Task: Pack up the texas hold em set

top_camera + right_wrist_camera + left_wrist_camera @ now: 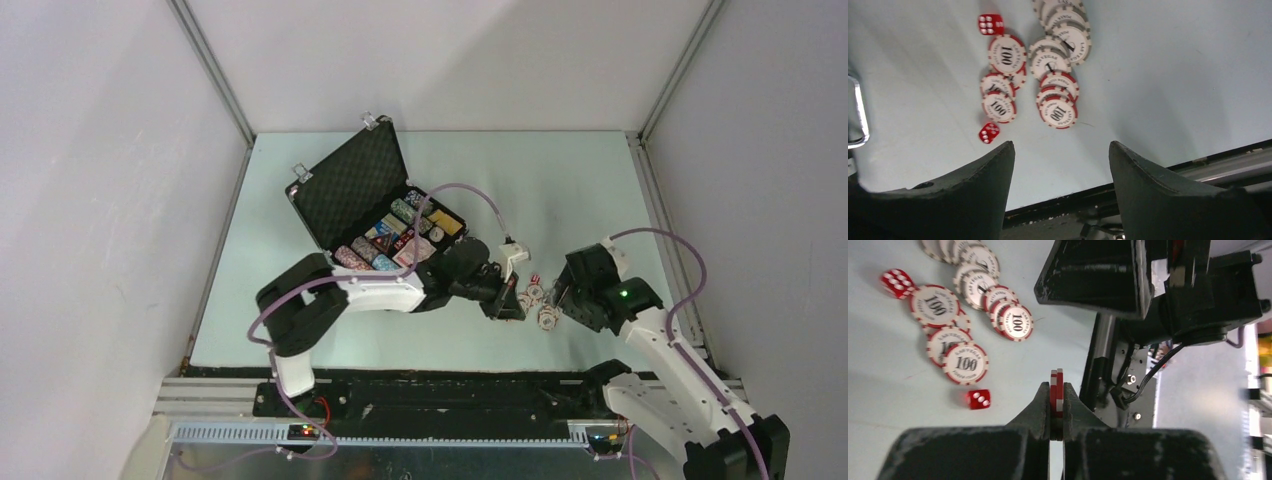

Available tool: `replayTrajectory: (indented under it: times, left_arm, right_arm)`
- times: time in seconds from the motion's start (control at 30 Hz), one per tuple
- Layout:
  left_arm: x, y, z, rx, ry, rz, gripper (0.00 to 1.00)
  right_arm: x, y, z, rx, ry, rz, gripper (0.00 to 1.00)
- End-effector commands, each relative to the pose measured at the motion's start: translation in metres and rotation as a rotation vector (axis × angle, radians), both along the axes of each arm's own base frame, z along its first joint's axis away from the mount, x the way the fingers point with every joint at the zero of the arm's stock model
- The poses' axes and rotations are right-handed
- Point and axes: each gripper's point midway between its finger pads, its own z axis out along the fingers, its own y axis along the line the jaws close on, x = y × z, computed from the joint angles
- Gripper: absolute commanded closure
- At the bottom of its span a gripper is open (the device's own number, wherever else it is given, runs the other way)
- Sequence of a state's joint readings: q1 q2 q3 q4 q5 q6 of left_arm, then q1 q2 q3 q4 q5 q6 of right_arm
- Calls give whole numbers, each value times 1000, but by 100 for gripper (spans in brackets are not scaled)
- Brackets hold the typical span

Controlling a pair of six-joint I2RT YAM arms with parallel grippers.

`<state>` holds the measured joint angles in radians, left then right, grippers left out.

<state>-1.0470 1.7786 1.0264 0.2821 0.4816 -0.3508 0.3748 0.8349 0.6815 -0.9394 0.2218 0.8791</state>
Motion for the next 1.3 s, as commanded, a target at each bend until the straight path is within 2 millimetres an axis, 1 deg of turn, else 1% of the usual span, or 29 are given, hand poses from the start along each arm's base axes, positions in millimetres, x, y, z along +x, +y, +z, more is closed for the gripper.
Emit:
replayTrajectory:
  times: [0.0, 0.03, 0.07, 0.1, 0.13, 0.17, 0.2, 0.23, 0.27, 0.37, 0.47, 0.5, 0.57, 0.67, 0.8, 0.9, 0.97, 1.03, 1.07, 1.1, 1.13, 1.17, 1.2, 1.23, 1.27]
  left_arm:
    - [-18, -26, 13, -62, 196, -77, 99]
    - [-15, -31, 16, -72, 205, -73, 99]
    - [-13, -34, 10, -65, 217, -69, 99]
    - [-9, -39, 14, -76, 224, -64, 99]
    - [-8, -41, 7, -64, 240, -62, 98]
    - [-3, -45, 10, -69, 250, -53, 98]
    - [1, -48, 5, -56, 267, -50, 98]
    - [6, -48, 2, -45, 287, -33, 97]
    - [9, -48, -6, -28, 307, -22, 97]
    - [23, -44, -16, -9, 365, 29, 94]
    - [29, -41, -29, 24, 403, 48, 91]
    - [29, -38, -36, 48, 413, 54, 90]
    - [30, -37, -41, 70, 413, 58, 88]
    - [32, -37, -45, 88, 401, 63, 85]
    - [34, -35, -49, 112, 392, 69, 81]
    - [38, -32, -51, 126, 389, 82, 75]
    - [39, -29, -53, 135, 384, 89, 70]
    - [41, -26, -55, 150, 374, 101, 66]
    - [44, -24, -56, 158, 364, 111, 64]
    - [44, -22, -56, 164, 360, 115, 64]
    - [46, -20, -53, 163, 345, 125, 63]
    - [47, -17, -54, 169, 342, 131, 63]
    - [50, -15, -49, 165, 323, 144, 62]
    - [51, -13, -49, 169, 318, 150, 61]
    - [54, -11, -44, 166, 303, 161, 61]
  right_arm:
    - [7, -3, -19, -8, 3, -51, 29]
    - [3, -1, -31, 10, 34, -53, 30]
    - [7, 2, -33, 32, 18, -53, 30]
    - [2, 3, -43, 53, 43, -56, 30]
    - [7, 5, -44, 75, 24, -60, 30]
    - [4, 8, -50, 94, 38, -48, 31]
    - [7, 9, -50, 111, 18, -52, 31]
    - [5, 11, -54, 124, 24, -42, 32]
    - [9, 12, -53, 137, 3, -42, 32]
    - [8, 16, -59, 170, -5, -30, 36]
    - [10, 18, -65, 185, -8, -26, 39]
    - [10, 18, -66, 183, -6, -19, 41]
    - [12, 19, -69, 180, 0, -10, 43]
    - [15, 21, -74, 177, 13, 5, 46]
    - [18, 23, -79, 174, 28, 15, 54]
    - [19, 33, -79, 212, 33, 49, 61]
    - [20, 39, -75, 241, 27, 74, 63]
    - [20, 41, -70, 244, 29, 85, 63]
    - [18, 37, -70, 232, 38, 81, 62]
    - [20, 34, -67, 214, 29, 73, 61]
    - [20, 30, -66, 201, 29, 70, 56]
    - [19, 23, -64, 182, 28, 49, 54]
    - [19, 17, -62, 173, 24, 34, 50]
    - [19, 13, -61, 161, 17, 26, 49]
    - [19, 8, -60, 157, 14, 8, 46]
